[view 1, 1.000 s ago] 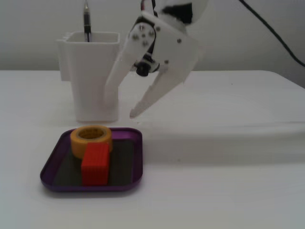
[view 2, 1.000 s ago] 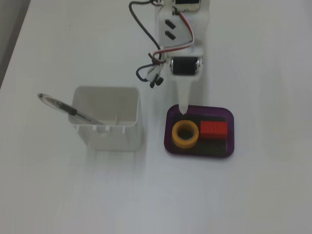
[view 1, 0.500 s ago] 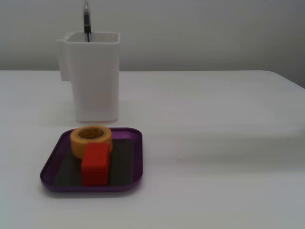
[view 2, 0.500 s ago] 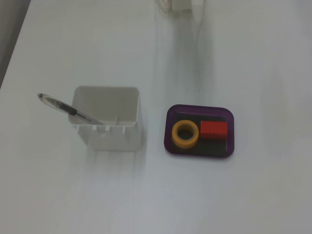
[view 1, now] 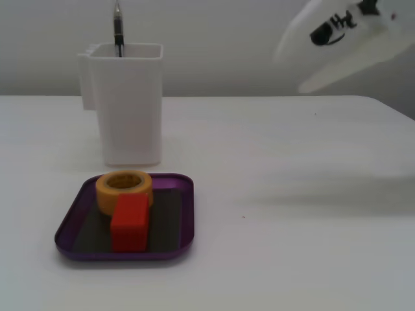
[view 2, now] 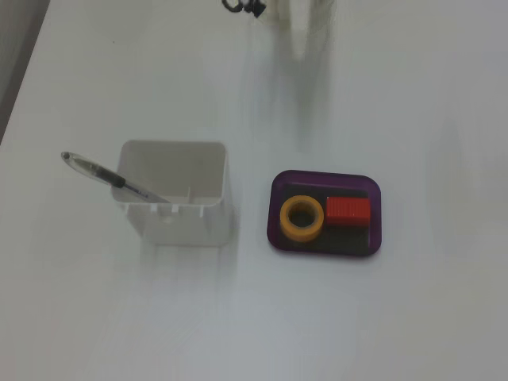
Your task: Grab up the yellow tape and put it in the box.
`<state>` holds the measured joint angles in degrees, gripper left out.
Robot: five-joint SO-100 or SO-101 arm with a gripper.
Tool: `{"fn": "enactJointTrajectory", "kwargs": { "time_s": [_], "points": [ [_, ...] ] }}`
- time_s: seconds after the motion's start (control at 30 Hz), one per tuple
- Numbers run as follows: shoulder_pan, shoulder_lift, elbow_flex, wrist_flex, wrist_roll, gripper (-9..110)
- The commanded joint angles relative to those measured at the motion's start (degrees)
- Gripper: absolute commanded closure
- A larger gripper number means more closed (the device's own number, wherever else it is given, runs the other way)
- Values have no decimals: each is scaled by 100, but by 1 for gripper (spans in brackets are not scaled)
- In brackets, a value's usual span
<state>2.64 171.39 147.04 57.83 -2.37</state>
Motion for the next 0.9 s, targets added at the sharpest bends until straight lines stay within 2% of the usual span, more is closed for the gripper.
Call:
{"fn": "enactJointTrajectory", "kwargs": {
  "time_s": [0.0, 0.37, 0.53, 0.67, 0.87],
  "points": [
    [202, 562, 1020, -457, -9, 90],
    [132, 1916, 2689, -299, 70, 91],
    [123, 2276, 2856, 272, 97, 92],
    [62, 2435, 2848, 624, 97, 102],
    [-457, 2479, 2848, 659, 97, 102]
  ]
}}
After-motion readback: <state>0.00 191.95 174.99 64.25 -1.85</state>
